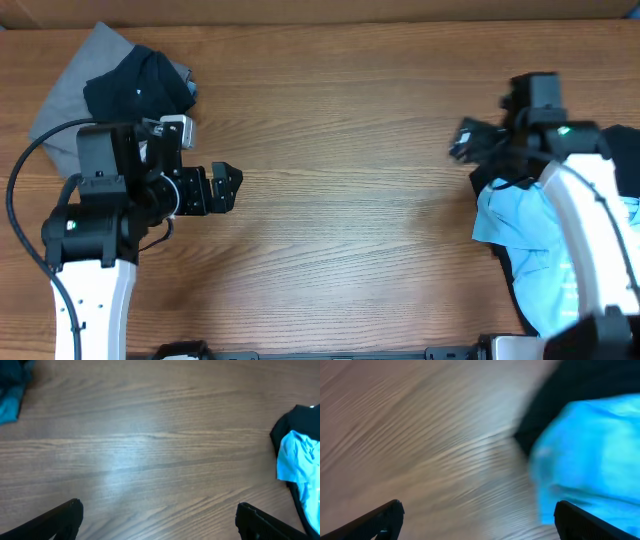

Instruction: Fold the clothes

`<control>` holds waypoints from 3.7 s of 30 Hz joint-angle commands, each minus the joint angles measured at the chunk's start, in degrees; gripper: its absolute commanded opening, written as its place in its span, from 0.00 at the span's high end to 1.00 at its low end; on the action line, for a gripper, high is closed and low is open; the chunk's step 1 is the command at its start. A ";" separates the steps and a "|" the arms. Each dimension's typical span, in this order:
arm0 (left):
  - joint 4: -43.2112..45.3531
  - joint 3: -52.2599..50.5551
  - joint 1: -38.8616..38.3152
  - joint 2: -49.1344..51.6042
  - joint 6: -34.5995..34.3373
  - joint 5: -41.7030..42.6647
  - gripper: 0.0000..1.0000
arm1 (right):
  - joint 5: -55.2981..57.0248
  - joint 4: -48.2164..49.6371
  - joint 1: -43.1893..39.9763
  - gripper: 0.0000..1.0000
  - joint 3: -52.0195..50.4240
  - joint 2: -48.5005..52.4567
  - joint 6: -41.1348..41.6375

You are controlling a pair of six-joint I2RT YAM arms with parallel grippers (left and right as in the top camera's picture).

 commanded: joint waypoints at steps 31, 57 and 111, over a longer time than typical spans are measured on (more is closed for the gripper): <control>-1.31 1.42 -0.31 4.13 0.63 1.07 0.00 | 5.27 8.22 -28.20 0.28 1.36 25.55 12.09; -1.25 1.42 -0.31 4.13 0.63 1.09 0.00 | -12.87 7.23 -29.53 0.96 9.97 17.35 -5.55; 9.44 8.66 -22.60 42.66 7.26 -10.69 0.09 | -10.34 -10.25 12.39 0.38 34.53 -6.08 -8.79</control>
